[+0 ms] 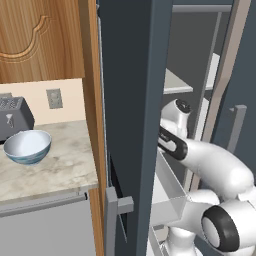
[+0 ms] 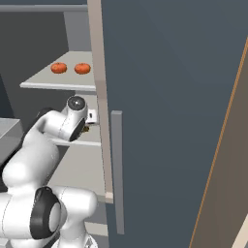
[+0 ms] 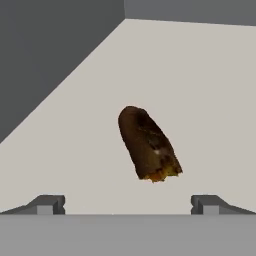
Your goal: Take the squash, sweet potato, and squash from the freezer and place them in the bowl on the counter.
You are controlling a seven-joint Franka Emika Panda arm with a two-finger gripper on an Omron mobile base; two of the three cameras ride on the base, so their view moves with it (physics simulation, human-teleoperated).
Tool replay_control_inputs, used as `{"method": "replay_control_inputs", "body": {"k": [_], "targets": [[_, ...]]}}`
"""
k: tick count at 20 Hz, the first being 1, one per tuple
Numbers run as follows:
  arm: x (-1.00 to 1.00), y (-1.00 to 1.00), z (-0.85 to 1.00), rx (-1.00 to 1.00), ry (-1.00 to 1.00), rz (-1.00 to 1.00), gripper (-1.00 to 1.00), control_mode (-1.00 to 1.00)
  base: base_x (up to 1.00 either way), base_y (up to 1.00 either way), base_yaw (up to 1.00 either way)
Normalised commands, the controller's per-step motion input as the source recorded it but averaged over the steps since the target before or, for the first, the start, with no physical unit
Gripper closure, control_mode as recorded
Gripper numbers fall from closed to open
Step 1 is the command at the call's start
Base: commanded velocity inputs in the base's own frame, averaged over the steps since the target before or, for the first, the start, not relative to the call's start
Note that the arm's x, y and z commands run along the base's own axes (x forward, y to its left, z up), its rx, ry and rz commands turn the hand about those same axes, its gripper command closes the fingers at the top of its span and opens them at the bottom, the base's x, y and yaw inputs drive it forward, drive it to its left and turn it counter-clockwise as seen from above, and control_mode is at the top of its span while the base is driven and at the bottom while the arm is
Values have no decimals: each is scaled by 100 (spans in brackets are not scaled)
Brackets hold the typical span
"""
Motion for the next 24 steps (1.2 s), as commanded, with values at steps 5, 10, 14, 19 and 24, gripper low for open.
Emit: {"method": "replay_control_inputs", "body": {"k": [5,10,14,19,24], "targets": [[27,0,-5,0,0,0,-100,-100,0,0,0],[18,0,-24,0,0,0,-100,-100,0,0,0],[16,0,-32,0,0,0,-100,-100,0,0,0],[20,0,-27,0,0,0,-100,-100,0,0,0],[28,0,-20,0,0,0,-100,-100,0,0,0]]}}
